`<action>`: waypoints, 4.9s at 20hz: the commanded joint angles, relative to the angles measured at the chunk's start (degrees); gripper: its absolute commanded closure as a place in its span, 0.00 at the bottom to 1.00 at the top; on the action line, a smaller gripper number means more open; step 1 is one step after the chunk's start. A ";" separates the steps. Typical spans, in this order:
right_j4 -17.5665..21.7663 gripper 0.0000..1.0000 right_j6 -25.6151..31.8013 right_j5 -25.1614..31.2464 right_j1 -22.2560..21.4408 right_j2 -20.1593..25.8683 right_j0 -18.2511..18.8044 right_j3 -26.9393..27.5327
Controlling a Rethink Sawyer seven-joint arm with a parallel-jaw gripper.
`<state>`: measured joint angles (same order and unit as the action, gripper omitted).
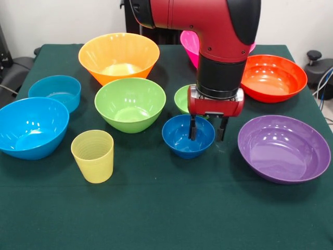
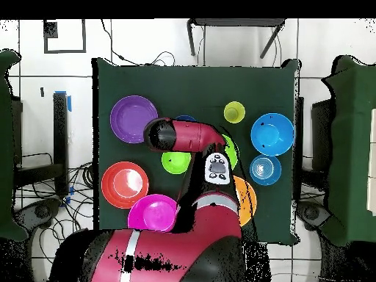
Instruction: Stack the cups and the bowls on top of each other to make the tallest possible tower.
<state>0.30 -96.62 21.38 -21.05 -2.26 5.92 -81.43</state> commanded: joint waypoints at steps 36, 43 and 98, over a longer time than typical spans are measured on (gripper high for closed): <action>4.26 0.00 0.91 2.89 -4.75 5.81 1.59 -1.55; 4.90 0.00 3.83 6.32 -6.36 6.05 3.28 0.52; 23.71 0.00 12.40 7.68 -2.64 19.01 20.50 6.94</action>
<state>18.07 -96.62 28.28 -25.64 10.63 26.16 -71.98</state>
